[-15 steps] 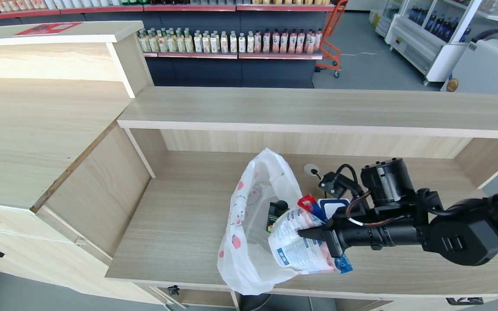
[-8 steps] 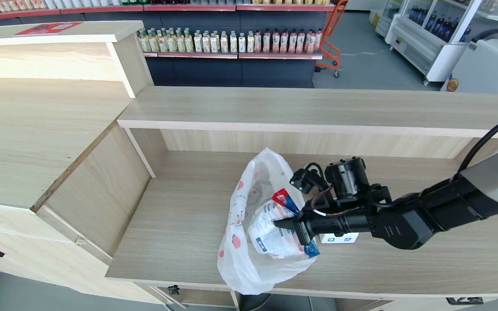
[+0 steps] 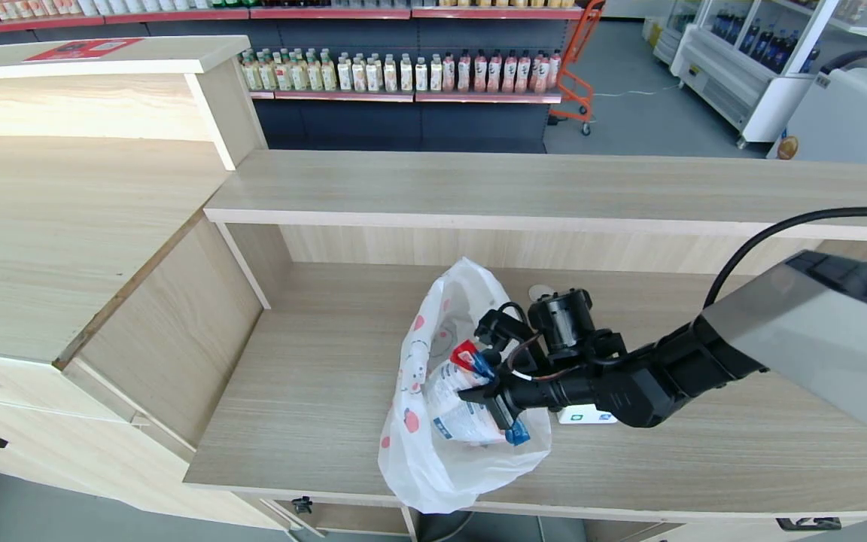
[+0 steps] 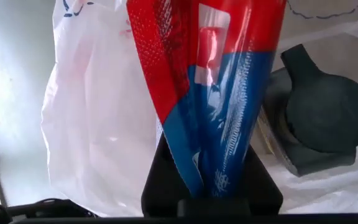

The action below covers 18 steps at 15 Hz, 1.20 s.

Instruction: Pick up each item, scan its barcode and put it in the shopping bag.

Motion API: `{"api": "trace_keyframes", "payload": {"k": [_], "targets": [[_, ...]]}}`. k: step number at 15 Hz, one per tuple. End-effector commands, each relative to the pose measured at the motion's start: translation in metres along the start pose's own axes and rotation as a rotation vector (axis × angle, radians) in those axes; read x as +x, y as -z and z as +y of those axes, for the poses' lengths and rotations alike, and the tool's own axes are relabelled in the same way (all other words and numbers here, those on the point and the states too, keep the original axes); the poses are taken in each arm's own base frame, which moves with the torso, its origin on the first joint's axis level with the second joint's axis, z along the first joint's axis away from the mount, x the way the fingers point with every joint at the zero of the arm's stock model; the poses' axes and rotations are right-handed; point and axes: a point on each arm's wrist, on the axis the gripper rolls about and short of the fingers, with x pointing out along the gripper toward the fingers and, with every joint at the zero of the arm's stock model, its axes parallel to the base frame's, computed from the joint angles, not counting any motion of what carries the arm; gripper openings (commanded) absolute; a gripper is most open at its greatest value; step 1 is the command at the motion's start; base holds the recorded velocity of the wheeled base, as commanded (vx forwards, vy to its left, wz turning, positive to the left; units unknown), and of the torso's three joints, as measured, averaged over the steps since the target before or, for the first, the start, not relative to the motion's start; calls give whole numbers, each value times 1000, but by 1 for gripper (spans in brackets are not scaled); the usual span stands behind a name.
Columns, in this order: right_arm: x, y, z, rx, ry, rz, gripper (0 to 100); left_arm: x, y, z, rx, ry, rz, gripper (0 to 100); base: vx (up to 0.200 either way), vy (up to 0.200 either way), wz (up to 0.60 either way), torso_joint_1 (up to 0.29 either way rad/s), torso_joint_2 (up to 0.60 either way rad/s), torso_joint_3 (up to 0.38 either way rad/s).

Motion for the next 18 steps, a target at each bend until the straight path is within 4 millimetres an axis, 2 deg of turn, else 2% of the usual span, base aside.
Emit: {"api": "trace_keyframes", "payload": {"k": [1,4,9,13,17,18], "targets": [[12,5,-4,5,-5,8,100,0,0,0,0,-1,0,100,0,0,0,0,0,0],[13,-6,-4,40,-7,-26,100,0,0,0,0,-2,0,100,0,0,0,0,0,0],[-4,-55,10,326,-44,-150,100,0,0,0,0,-1,0,100,0,0,0,0,0,0],[-12,-52,3,395,-25,-156,100,0,0,0,0,-1,0,100,0,0,0,0,0,0],[-25,-60,-5,516,-13,-230,100,0,0,0,0,-2,0,100,0,0,0,0,0,0],[-35,-65,-8,574,-12,-265,100,0,0,0,0,-1,0,100,0,0,0,0,0,0]]}}
